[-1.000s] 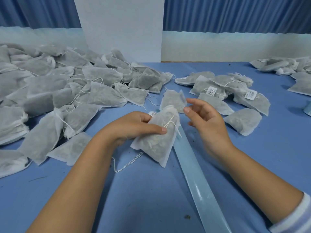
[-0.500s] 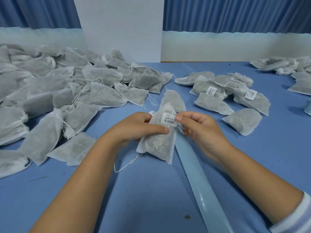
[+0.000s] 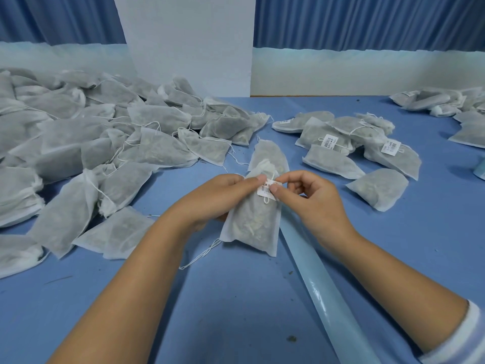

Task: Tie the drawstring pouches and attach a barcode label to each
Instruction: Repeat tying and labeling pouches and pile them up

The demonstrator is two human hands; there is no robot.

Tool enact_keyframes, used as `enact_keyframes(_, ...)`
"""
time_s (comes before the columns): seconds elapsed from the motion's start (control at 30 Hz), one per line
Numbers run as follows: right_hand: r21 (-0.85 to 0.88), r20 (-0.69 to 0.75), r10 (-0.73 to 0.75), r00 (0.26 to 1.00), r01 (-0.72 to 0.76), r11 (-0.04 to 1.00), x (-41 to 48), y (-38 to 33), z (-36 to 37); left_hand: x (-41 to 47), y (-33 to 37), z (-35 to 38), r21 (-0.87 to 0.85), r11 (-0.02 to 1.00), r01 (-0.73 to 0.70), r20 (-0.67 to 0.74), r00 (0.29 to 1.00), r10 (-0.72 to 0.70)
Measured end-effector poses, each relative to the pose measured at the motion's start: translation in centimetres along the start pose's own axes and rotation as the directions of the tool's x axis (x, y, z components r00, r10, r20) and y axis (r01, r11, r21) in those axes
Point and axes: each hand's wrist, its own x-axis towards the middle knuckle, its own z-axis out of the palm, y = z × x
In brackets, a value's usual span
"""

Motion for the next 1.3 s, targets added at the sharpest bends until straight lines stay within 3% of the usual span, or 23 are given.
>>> enact_keyframes(0.1, 0.008, 0.002, -0.006, 1.000, 0.006, 1.000, 0.0, 0.0, 0.0, 0.3, -0.1, 0.4, 0.013, 1.000, -0.011, -0.069, 0.998, 0.012)
enact_keyframes(0.3, 0.076, -0.036, 0.091, 0.995, -0.089, 0.993, 0.3, 0.1, -0.2, 0.2, -0.2, 0.7, -0.014, 0.993, -0.116, -0.053, 0.992, 0.115)
enact_keyframes(0.47, 0.172, 0.103, 0.248, 0.963, -0.263, 0.949, 0.7, -0.1, -0.4, 0.3, -0.4, 0.7, -0.039, 0.986, -0.161, -0.048, 0.986, 0.159)
enact_keyframes(0.77, 0.225, 0.143, 0.166, 0.976, -0.195, 0.955, 0.8, -0.1, -0.6, 0.2, -0.1, 0.8, -0.143, 0.975, -0.168, -0.050, 0.986, 0.162)
enact_keyframes(1.17, 0.126, 0.131, 0.083, 0.988, -0.100, 0.987, 0.9, -0.2, -0.7, 0.7, -0.3, 1.5, -0.282, 0.954, -0.103, -0.088, 0.993, 0.081)
enact_keyframes(1.3, 0.035, 0.256, -0.025, 0.966, 0.017, 0.999, 0.3, -0.8, -1.3, 1.2, -0.2, 1.4, -0.389, 0.915, -0.110, -0.217, 0.976, 0.025)
